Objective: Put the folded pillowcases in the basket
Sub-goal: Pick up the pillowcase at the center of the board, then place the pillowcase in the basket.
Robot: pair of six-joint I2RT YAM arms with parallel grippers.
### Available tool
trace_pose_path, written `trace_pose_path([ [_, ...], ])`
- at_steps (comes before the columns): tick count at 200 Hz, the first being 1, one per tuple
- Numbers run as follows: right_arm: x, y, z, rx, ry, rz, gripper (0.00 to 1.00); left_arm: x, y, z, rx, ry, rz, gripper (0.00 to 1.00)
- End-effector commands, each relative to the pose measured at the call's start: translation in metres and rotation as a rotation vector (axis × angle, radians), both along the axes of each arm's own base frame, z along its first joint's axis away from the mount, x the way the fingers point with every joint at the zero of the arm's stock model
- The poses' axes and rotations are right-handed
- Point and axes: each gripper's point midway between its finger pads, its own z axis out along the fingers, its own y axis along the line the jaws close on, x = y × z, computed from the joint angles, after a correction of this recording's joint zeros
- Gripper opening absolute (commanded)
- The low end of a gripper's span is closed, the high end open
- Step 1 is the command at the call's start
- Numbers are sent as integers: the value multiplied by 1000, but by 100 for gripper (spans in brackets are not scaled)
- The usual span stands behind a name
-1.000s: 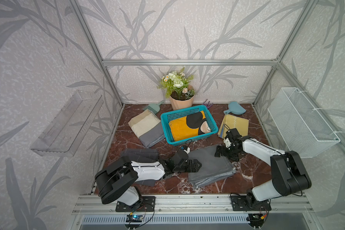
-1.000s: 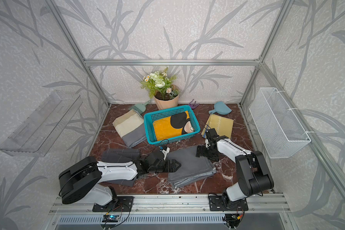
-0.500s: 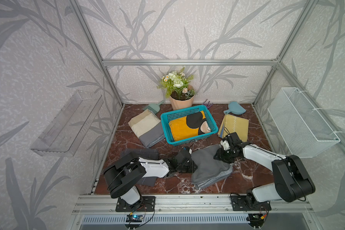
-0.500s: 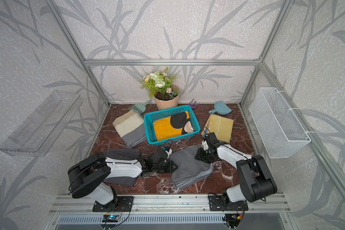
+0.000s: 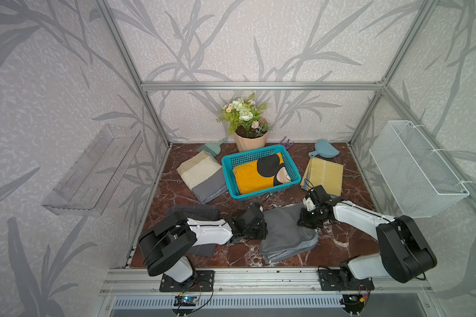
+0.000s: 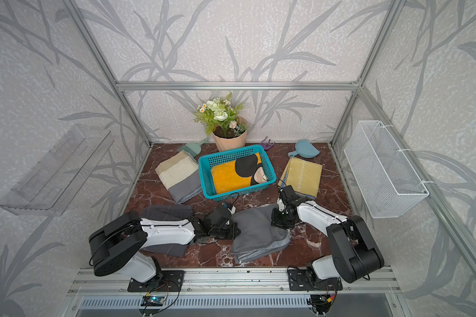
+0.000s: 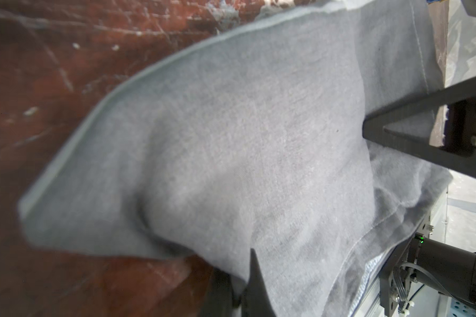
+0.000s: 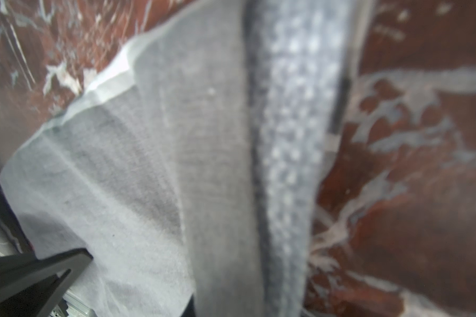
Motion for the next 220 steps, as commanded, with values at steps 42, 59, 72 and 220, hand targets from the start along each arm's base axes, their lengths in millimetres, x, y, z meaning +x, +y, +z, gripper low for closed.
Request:
trace_pose_path([
  [42,4,10,56,-58,-133,24,20,21,3,62,7,-193,-5,0],
  [59,8,14,77,-36,-197,25,21,25,3,83,-11,-242,-5,0],
  [72,11,16,92,-13,-242,26,21,27,3,97,-27,-275,-10,0],
  [220,93,47,217,15,-561,97,11,89,37,233,-35,-621,127,0],
])
